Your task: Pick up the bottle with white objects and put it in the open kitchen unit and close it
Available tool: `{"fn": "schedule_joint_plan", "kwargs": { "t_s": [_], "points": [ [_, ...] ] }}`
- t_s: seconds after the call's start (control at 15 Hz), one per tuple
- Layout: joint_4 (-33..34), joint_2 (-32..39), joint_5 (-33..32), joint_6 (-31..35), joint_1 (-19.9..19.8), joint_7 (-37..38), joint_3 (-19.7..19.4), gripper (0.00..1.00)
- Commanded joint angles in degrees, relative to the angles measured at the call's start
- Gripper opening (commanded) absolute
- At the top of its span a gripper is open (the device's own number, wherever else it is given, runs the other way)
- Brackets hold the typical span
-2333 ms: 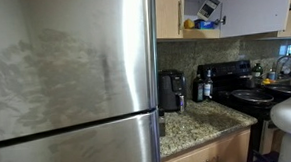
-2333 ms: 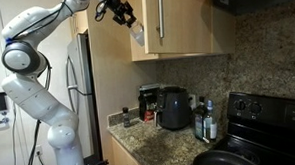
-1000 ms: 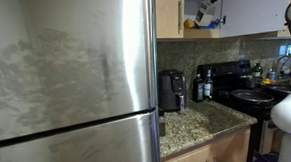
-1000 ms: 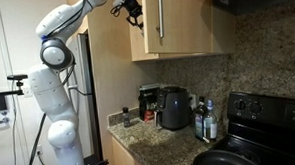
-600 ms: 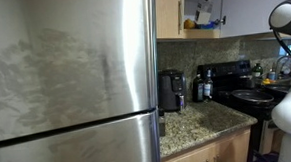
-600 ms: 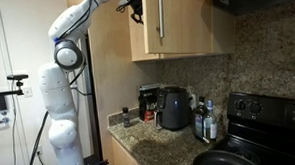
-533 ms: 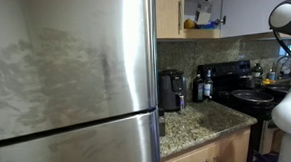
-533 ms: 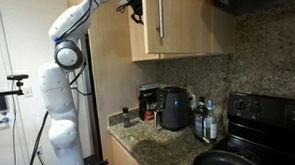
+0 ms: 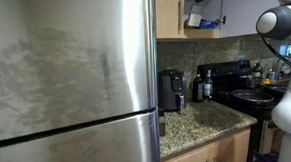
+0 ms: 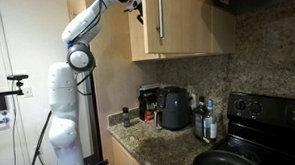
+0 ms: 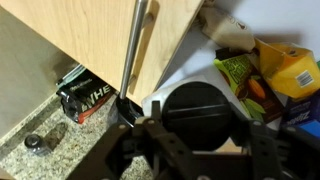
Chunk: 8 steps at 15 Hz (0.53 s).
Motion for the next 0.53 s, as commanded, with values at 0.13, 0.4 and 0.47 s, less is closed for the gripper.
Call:
{"fn": "schedule_joint_plan", "kwargs": {
  "t_s": [0.13, 0.4, 0.47],
  "points": [
    [3.6, 3.1, 1.5, 2.0, -0.4, 4.7, -0.2, 0.62],
    [4.3, 4.6, 3.0, 4.6, -0.8, 7.1, -0.4, 0.37],
    [5.2, 5.2, 4.4, 5.3, -1.3, 9.0, -0.4, 0.37]
  ]
}}
